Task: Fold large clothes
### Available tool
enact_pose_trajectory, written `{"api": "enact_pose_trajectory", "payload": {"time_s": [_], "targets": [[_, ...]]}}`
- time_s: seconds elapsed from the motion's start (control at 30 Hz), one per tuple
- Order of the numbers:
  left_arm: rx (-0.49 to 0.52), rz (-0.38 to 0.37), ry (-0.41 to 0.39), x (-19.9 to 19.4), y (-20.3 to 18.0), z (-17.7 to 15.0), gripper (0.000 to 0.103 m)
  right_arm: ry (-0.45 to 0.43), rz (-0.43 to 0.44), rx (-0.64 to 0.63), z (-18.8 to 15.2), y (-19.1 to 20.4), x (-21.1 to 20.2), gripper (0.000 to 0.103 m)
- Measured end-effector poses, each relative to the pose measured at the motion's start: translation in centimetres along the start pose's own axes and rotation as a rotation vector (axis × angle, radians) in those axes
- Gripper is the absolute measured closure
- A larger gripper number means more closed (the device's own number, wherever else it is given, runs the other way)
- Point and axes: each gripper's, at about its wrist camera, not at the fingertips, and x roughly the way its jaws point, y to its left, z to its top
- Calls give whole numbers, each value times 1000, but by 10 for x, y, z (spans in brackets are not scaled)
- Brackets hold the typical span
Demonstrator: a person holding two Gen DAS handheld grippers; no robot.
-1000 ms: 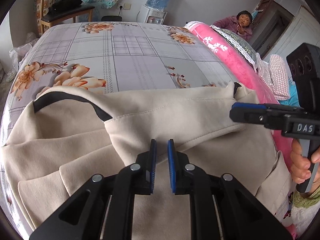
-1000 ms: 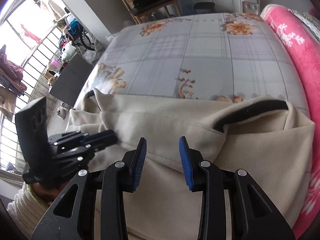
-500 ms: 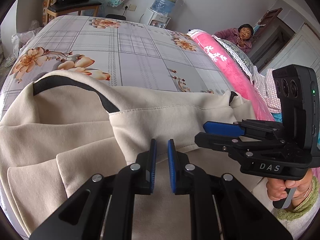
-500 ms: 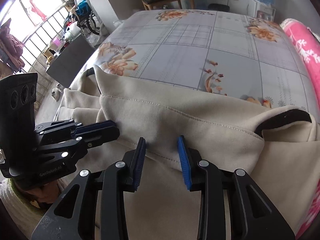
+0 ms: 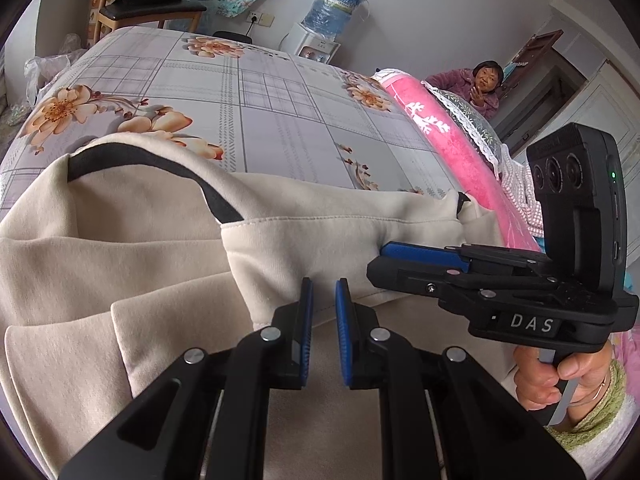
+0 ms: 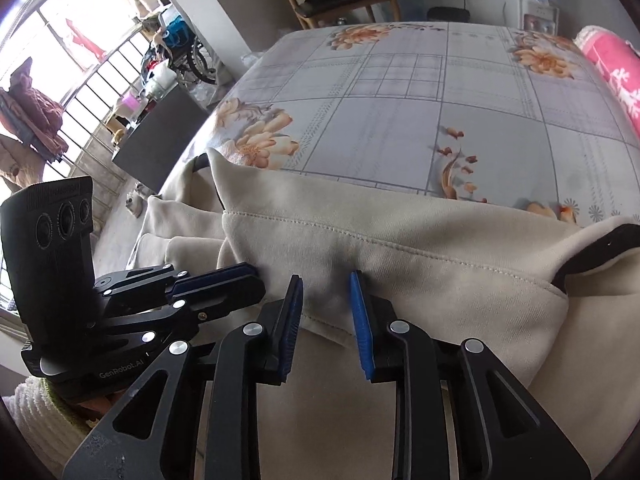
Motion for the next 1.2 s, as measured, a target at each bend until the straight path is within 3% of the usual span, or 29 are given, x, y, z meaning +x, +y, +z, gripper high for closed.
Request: {"api": "enact_pose_trajectory", "payload": {"time_s": [0.33, 0.5, 0.7, 0.8, 1.2], "targets": [[2, 2, -4, 0, 0, 0, 92, 27, -14, -21, -10, 4, -15, 78], [4, 2, -5, 1, 0, 0, 92, -29, -74, -26, -6, 1, -34, 70], [4, -1, -10, 1, 0, 0, 92, 28, -123, -3, -8, -11, -14, 68], [10, 3, -13, 1, -1, -1, 92, 11, -136, -21, -13, -8, -13, 68], [18, 7, -27, 1, -2, -4, 91, 1, -113, 2, -27, -12, -28, 64]]}}
